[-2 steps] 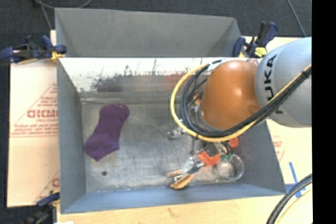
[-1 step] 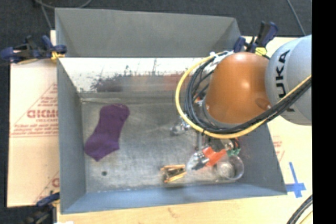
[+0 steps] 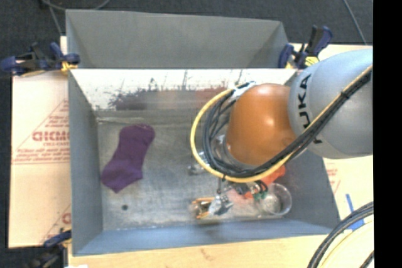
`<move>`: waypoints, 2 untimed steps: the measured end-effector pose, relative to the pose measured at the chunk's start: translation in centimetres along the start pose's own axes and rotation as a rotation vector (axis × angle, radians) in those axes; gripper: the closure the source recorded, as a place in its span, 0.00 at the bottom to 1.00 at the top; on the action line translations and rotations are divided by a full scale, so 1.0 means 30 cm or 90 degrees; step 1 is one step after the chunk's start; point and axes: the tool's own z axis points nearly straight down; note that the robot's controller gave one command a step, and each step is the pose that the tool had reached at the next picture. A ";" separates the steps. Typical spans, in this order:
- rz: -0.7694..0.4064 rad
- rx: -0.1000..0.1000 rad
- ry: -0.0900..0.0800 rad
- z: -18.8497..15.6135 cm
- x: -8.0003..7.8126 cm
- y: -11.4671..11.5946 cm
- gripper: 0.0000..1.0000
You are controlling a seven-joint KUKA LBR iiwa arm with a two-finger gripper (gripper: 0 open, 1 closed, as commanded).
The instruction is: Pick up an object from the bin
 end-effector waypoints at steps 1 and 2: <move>0.038 -0.001 0.005 0.165 0.042 -0.135 1.00; 0.038 -0.001 0.005 0.164 0.042 -0.135 1.00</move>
Offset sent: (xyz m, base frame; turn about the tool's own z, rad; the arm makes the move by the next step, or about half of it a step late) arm 0.0000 0.0000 0.0000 0.0000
